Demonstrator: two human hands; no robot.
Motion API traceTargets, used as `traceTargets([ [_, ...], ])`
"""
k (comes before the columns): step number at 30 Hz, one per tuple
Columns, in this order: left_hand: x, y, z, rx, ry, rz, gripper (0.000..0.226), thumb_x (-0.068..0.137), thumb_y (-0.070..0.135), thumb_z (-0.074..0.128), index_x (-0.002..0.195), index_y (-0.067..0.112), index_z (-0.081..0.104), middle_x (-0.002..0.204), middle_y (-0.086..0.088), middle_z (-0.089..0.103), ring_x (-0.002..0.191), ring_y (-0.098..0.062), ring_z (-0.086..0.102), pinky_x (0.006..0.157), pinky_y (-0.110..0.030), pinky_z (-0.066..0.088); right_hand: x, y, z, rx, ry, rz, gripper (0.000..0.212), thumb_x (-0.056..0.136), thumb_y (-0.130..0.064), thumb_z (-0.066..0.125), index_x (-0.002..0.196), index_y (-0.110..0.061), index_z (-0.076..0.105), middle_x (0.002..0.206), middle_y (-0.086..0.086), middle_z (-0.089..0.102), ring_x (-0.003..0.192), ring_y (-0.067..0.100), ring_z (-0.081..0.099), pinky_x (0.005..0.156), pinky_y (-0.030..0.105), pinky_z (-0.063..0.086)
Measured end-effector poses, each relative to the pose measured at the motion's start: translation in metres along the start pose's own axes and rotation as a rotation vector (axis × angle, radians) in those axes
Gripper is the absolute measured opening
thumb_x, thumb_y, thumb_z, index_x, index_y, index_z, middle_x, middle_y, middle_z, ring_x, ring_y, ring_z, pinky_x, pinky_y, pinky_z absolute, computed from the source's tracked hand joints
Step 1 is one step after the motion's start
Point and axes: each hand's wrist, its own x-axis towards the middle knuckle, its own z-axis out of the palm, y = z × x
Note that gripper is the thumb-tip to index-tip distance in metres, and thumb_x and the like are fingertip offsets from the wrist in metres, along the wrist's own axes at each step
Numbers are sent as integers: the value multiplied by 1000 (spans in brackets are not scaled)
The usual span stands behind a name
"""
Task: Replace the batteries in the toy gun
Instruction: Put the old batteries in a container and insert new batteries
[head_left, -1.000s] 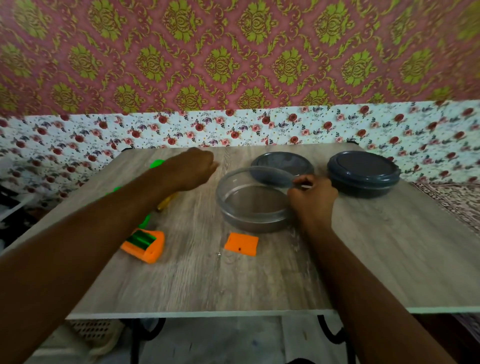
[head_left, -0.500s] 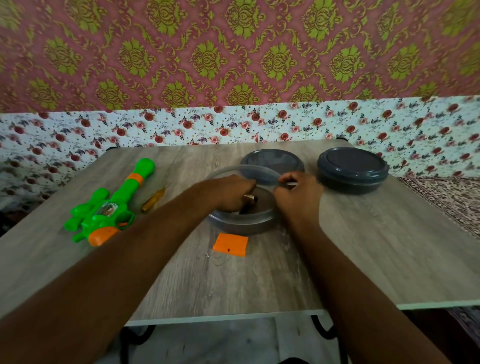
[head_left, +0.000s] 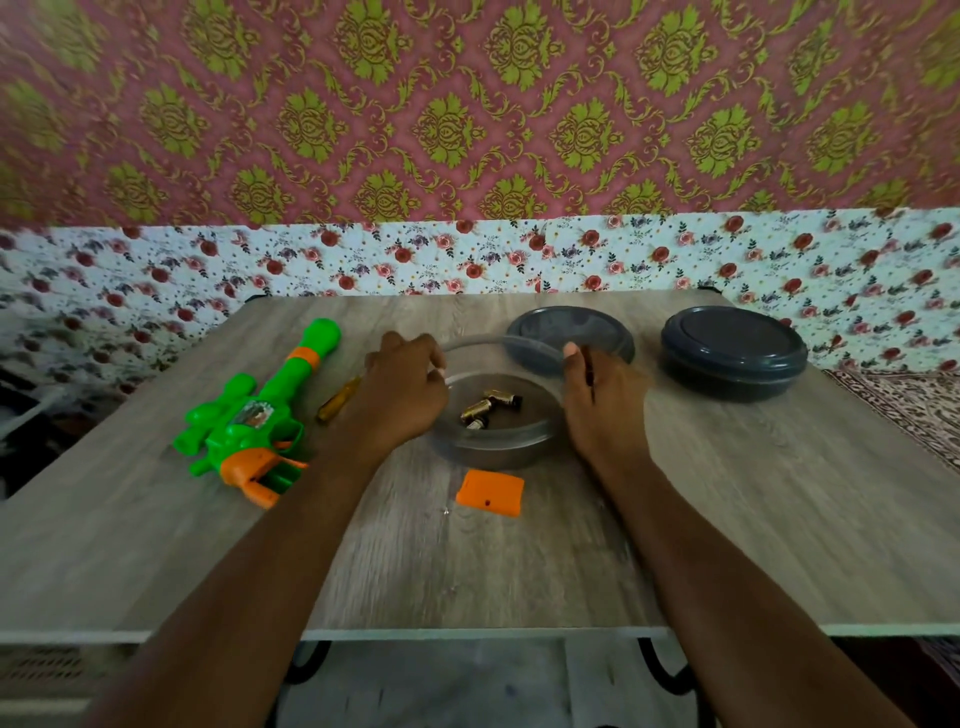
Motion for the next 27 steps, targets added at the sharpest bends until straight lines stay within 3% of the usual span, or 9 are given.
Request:
traceTargets([
  [3,-9,-4,-1,-93,25,-113,20,84,18,54,99,21,66,109,-7,54,96,-28,58,86,-45,53,5,5,-9,-48,-1,21,22,108,-17,47,103,-9,68,81,6,65,65,11,56,59,21,40],
  [4,-11,-3,-2,-123,55,-143,20,84,15,53,98,19,66,109,-8,58,96,-27,59,86,-45,53,9,10,-11,-107,-8,32,20,104,-10,51,113,-6,68,92,11,70,74,16,63,67,22,47],
  [6,-13,-3,0,-166,128,-184,20,86,10,52,96,13,69,107,-10,67,99,-26,61,89,-44,53,16,20,-17,-239,-76,74,37,96,2,56,131,-7,64,122,17,69,106,29,67,91,33,54],
  [8,-15,-3,2,-202,211,-202,19,86,6,54,93,6,71,101,-12,71,100,-29,63,90,-45,52,22,23,-22,-351,-191,126,51,93,5,57,142,-10,57,140,17,59,127,34,58,107,45,50],
  [10,-17,-7,6,-226,263,-196,19,84,8,53,91,5,71,96,-12,72,99,-29,64,88,-43,52,30,24,-22,-431,-303,118,52,94,3,58,144,-13,55,147,15,51,134,35,51,112,50,46],
  [15,-23,-10,16,-247,336,-212,19,87,16,59,100,13,72,110,-12,64,102,-26,61,81,-28,38,59,56,-3,-575,-487,-42,38,99,-30,51,137,-35,51,151,5,46,137,31,48,110,61,42],
  [20,-25,-10,17,-278,384,-201,19,90,15,63,106,13,73,114,-11,61,104,-23,59,82,-23,34,66,50,2,-740,-587,-118,35,103,-23,53,138,-24,54,148,9,52,134,31,51,115,55,32],
  [24,-24,-12,18,-265,408,-187,20,89,14,64,106,12,74,114,-12,62,103,-22,60,80,-18,31,77,49,0,-874,-643,-247,37,105,-28,51,139,-15,54,150,12,50,132,30,53,111,46,42],
  [27,-25,-11,18,-266,414,-183,19,89,14,64,105,13,74,113,-10,62,102,-22,60,82,-20,33,86,47,-4,-974,-655,-377,32,102,-29,58,132,-20,60,143,6,58,127,27,58,109,43,44],
])
